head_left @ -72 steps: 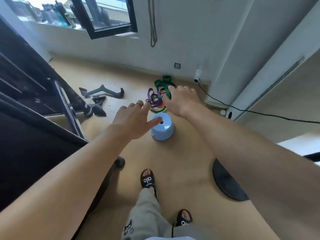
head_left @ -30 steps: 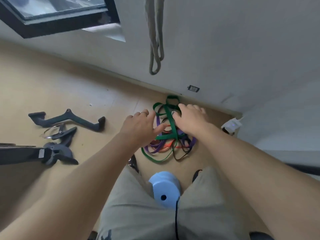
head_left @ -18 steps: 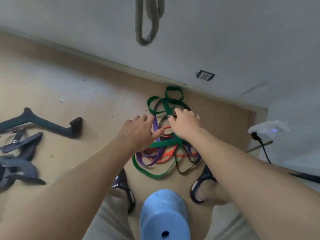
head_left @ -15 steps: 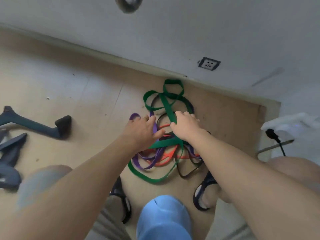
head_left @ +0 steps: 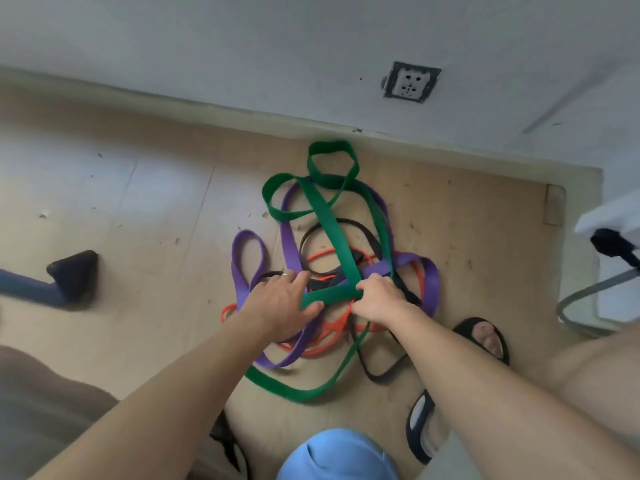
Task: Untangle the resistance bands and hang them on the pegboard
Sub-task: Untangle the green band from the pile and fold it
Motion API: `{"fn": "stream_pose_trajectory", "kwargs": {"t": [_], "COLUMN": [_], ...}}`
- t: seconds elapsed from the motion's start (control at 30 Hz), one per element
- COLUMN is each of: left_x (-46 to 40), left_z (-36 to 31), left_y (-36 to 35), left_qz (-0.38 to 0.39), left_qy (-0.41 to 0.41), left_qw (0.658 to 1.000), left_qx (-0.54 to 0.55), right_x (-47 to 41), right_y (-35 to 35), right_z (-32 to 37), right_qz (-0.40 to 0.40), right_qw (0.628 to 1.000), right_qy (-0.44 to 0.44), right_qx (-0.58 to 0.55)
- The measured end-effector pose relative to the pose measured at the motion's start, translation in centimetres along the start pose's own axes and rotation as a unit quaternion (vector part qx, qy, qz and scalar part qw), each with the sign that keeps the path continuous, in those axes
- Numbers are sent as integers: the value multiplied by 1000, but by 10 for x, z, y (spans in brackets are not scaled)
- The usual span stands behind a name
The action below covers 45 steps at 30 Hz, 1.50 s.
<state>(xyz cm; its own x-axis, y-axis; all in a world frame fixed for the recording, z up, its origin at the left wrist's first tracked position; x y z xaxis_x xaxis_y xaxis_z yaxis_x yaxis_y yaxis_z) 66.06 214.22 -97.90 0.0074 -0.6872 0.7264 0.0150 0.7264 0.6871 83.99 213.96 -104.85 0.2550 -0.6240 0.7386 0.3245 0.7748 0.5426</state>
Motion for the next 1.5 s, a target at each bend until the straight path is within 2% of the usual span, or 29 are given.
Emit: {"fn": "stream_pose_trajectory", "kwargs": {"t": [0.17, 0.27, 0.4, 0.5, 0.6, 0.8, 0.93, 1.07, 1.33, 1.5], "left_x": [16, 32, 45, 64, 84, 116, 135, 145, 131, 124], "left_z": [8, 4, 6, 2, 0, 14, 26, 34, 45, 53], "left_y": [14, 22, 33, 51, 76, 126, 157, 185, 199, 208], "left_qz": [-33, -60, -54, -38, -28, -102, -119, -115, -34, 19], "left_qy": [8, -9, -14, -30, -43, -38, -44, -52, -114, -132], "left_qw": [999, 998, 997, 990, 967, 933, 918, 914, 885, 871], "left_qx": [17, 21, 49, 133, 251, 343, 376, 386, 451, 472], "right_x": [3, 14, 42, 66, 95, 136, 168, 177, 172, 169], "right_y": [2, 13, 53, 88, 113, 155, 181, 198, 202, 197], "right_z": [17, 29, 57, 99, 135, 173, 195, 192, 205, 211], "right_qz": [16, -37, -129, -164, -178, -216, -209, -212, -121, -116], "right_qw": [999, 997, 982, 964, 950, 923, 903, 890, 908, 903], "right_qy": [37, 67, 101, 163, 217, 271, 348, 377, 398, 412], "right_qx": [-15, -20, -90, -133, -134, -166, -142, -143, -52, 41]}}
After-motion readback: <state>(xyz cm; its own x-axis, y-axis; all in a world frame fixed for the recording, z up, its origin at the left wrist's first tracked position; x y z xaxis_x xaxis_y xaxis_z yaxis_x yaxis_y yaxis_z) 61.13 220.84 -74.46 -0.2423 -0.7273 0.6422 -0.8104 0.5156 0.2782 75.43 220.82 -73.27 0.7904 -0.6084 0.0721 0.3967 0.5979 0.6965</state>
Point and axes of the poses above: each hand's wrist, its own x-axis away from the middle knuckle, its own y-axis out of the back of the hand, z = x × y, the point moved 7 cm from there along -x, towards the middle knuckle, and after that the axes turned 15 degrees about y, right-handed, at the moved point
